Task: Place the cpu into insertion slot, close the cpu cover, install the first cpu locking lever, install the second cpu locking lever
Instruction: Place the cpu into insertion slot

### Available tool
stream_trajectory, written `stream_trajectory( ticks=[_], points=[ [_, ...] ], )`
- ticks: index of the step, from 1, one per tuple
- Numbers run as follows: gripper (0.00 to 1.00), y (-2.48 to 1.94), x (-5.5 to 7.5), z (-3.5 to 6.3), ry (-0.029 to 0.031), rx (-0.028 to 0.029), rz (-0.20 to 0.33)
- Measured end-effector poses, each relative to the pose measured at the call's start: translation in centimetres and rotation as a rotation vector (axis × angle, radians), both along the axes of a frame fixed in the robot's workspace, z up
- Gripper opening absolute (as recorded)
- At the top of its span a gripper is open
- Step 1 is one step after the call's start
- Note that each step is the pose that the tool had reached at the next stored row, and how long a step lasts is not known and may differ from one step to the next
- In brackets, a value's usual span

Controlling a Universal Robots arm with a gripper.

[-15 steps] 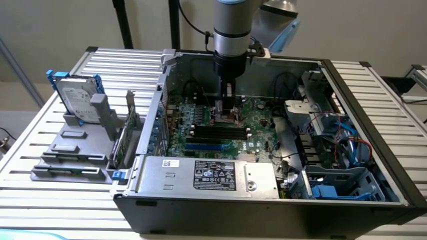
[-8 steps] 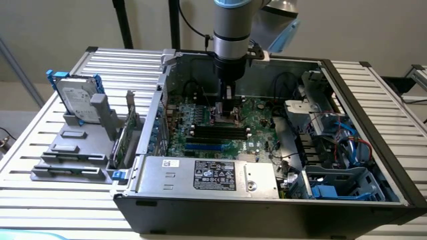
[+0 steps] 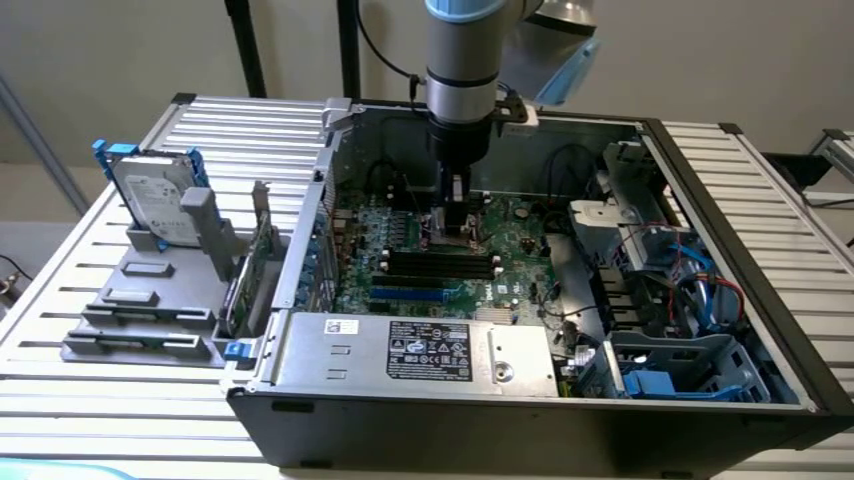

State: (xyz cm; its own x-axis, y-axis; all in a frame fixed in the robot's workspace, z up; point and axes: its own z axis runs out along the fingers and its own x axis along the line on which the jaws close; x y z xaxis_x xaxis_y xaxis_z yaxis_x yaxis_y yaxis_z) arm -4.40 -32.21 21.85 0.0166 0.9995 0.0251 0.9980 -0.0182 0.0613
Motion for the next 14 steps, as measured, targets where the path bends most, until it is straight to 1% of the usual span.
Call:
stream_trajectory(
  ticks=[10, 14],
  points=[
    [0.54, 0.0, 0.0, -0.49, -0.0016, -0.0001, 0.0],
    [0.54, 0.0, 0.0, -0.67, -0.0039, -0.0011, 0.0]
  ],
)
